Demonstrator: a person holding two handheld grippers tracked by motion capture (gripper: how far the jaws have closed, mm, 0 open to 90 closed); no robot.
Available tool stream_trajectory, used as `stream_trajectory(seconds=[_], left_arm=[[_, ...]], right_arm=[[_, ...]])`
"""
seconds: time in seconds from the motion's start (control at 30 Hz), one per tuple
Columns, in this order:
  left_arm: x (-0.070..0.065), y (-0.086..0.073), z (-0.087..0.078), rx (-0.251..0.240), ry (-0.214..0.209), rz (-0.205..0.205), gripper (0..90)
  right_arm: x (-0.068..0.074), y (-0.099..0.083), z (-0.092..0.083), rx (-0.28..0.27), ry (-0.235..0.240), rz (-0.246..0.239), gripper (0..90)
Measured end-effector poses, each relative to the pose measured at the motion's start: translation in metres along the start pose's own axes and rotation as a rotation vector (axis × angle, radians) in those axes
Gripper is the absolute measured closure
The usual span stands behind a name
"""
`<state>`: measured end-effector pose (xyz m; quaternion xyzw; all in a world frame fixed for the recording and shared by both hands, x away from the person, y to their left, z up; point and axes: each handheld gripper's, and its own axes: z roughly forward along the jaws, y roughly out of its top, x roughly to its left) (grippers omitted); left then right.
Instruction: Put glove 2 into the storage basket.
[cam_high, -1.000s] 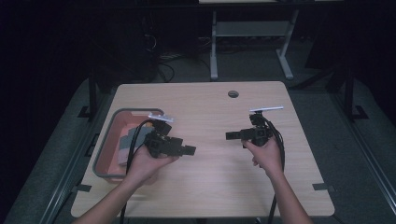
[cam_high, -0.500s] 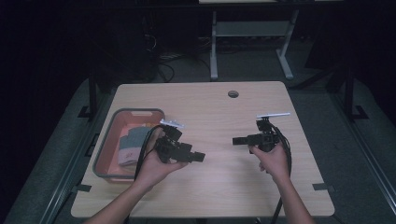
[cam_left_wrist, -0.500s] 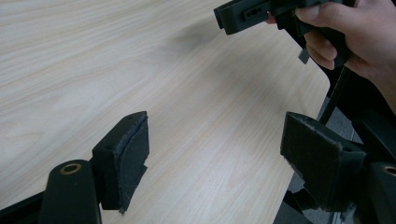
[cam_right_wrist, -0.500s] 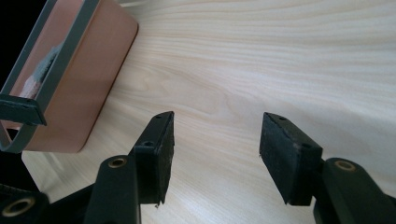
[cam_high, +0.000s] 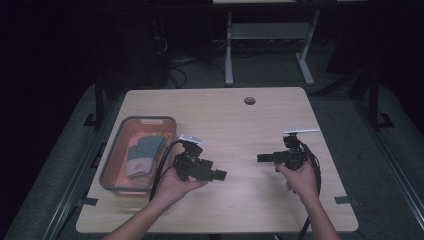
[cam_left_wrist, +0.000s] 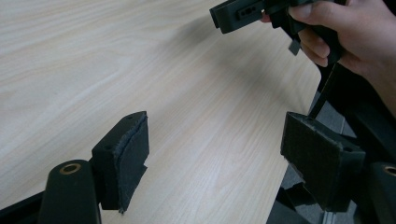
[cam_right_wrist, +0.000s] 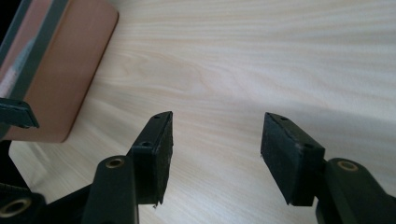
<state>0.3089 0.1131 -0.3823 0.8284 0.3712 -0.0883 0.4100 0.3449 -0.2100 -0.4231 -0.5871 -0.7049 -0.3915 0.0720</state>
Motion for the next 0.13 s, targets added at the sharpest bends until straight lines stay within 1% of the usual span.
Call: stream_trajectory(seconds=[0.1, 0.13], left_arm=[[-0.0031, -0.0056, 0.0042, -0.002, -0.012, 0.006, 23.5], [-0.004, -0.007, 0.0049, -0.006, -0.015, 0.011, 23.5]], right_arm=[[-0.0018, -0.0075, -0.0001, 0.011, -0.006, 0.006, 41.7], [-0.0032, -0.011, -0.001, 0.011, -0.003, -0.006, 41.6]])
